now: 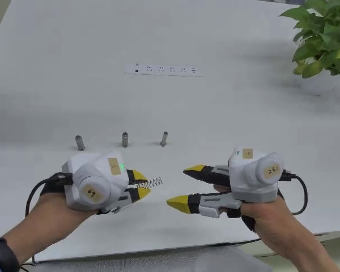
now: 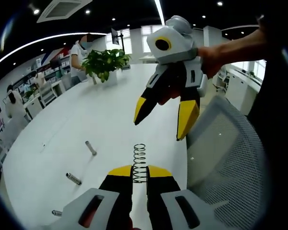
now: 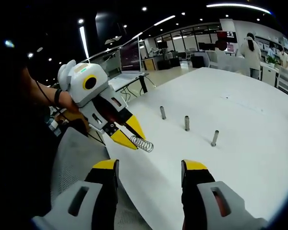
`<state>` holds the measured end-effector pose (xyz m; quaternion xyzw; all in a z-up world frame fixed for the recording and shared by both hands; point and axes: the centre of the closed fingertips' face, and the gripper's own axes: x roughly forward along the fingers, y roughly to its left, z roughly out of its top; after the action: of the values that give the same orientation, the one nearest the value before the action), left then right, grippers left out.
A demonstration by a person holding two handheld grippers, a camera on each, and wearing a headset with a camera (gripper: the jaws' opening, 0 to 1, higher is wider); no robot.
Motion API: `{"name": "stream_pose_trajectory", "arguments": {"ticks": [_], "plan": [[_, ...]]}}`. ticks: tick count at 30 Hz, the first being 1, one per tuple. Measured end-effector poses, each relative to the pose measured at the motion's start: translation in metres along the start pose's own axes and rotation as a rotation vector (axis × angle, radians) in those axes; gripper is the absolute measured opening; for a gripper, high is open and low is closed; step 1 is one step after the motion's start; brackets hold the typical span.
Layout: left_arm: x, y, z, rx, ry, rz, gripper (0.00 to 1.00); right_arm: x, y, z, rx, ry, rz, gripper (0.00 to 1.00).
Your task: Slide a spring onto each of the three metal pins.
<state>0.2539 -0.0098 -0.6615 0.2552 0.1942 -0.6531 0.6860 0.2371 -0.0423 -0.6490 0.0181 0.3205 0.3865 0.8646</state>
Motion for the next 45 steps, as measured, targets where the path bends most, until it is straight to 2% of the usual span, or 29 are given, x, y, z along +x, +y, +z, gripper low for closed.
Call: {"name": "stream_pose_trajectory", "arguments": {"ticks": [11, 20, 24, 28, 42, 45], "plan": [[0.001, -0.017, 0.02, 0.03, -0.032, -0.026, 0.02, 0.002, 0.013, 0.001, -0.003, -0.019, 0.059, 0.39], [-0.001, -0.023, 0.023, 0.064, -0.032, -0.042, 0.02, 0.005, 0.021, 0.002, 0.015, -0.039, 0.106, 0.27], [-0.002, -0.026, 0.025, 0.078, -0.035, -0.053, 0.02, 0.005, 0.026, 0.006, 0.023, -0.053, 0.132, 0.19], [-0.002, -0.028, 0.024, 0.1, -0.024, -0.061, 0.02, 0.004, 0.025, 0.007, 0.027, -0.061, 0.134, 0.13], [0.001, -0.029, 0.025, 0.168, -0.003, -0.071, 0.02, 0.001, 0.033, 0.012, 0.047, -0.063, 0.173, 0.09], [0.001, -0.029, 0.025, 0.163, -0.008, -0.067, 0.02, 0.001, 0.032, 0.012, 0.046, -0.059, 0.162, 0.09]]}}
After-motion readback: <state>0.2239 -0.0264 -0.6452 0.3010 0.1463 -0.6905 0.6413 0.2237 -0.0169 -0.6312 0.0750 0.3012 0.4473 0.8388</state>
